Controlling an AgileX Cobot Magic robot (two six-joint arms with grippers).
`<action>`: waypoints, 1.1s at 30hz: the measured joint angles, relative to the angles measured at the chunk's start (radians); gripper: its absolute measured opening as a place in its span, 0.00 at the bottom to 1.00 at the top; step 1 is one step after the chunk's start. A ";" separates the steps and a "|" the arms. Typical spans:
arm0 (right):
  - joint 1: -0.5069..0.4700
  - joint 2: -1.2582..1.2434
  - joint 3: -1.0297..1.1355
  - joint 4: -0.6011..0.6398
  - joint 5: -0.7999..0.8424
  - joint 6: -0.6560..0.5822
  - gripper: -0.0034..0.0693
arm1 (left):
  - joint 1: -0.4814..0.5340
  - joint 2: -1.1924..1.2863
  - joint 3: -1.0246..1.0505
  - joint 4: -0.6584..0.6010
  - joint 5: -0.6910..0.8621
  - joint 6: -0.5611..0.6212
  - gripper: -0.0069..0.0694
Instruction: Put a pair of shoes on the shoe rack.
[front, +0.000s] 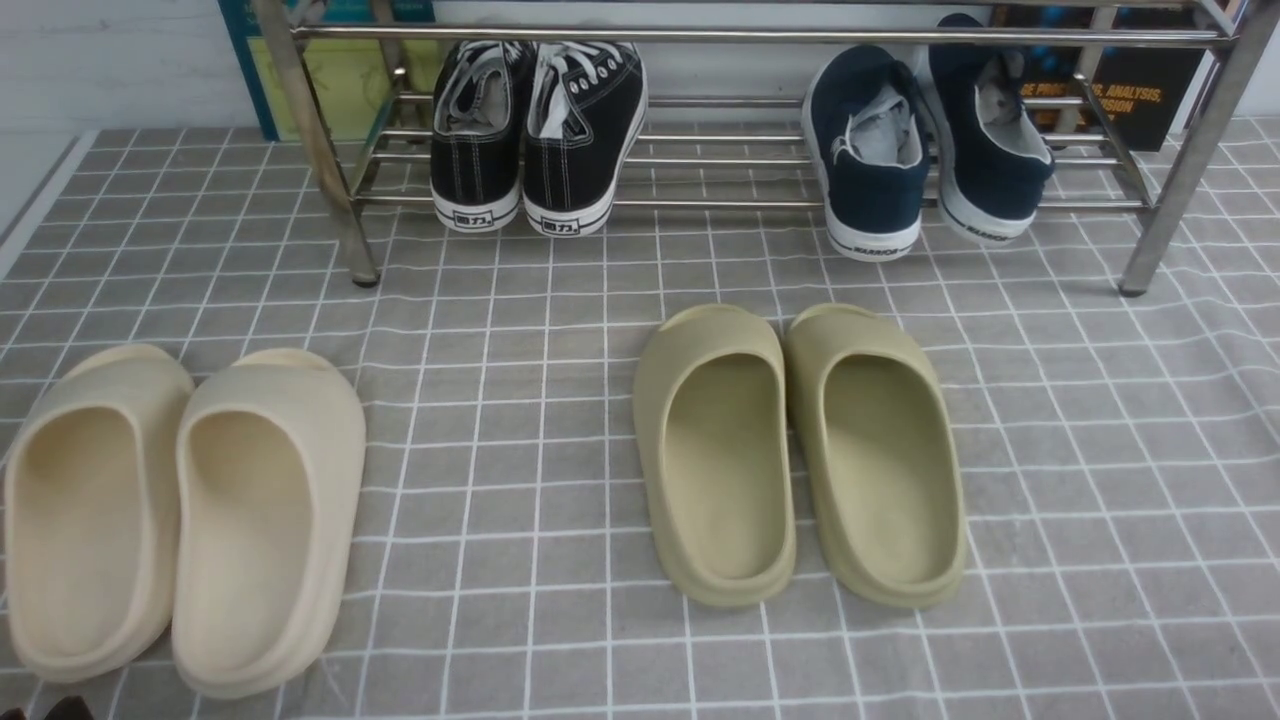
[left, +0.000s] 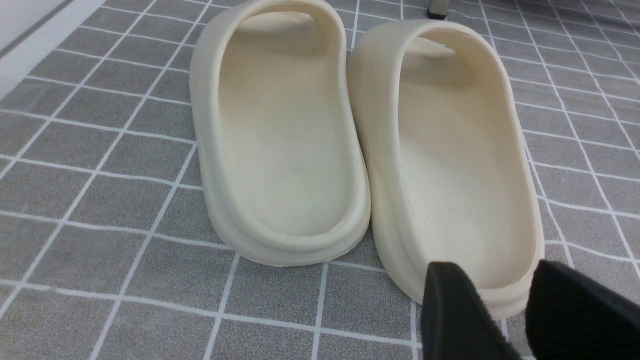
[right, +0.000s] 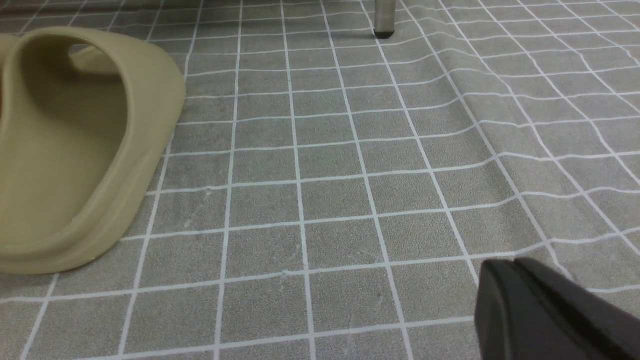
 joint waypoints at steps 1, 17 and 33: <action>0.000 0.000 0.000 0.000 0.000 0.000 0.07 | 0.000 0.000 0.000 0.000 0.000 0.000 0.40; 0.000 0.000 0.000 0.000 0.000 0.000 0.09 | 0.000 0.000 0.000 0.000 0.000 0.000 0.40; 0.000 0.000 0.000 0.000 0.000 0.000 0.11 | 0.000 0.000 0.000 0.000 0.000 0.000 0.40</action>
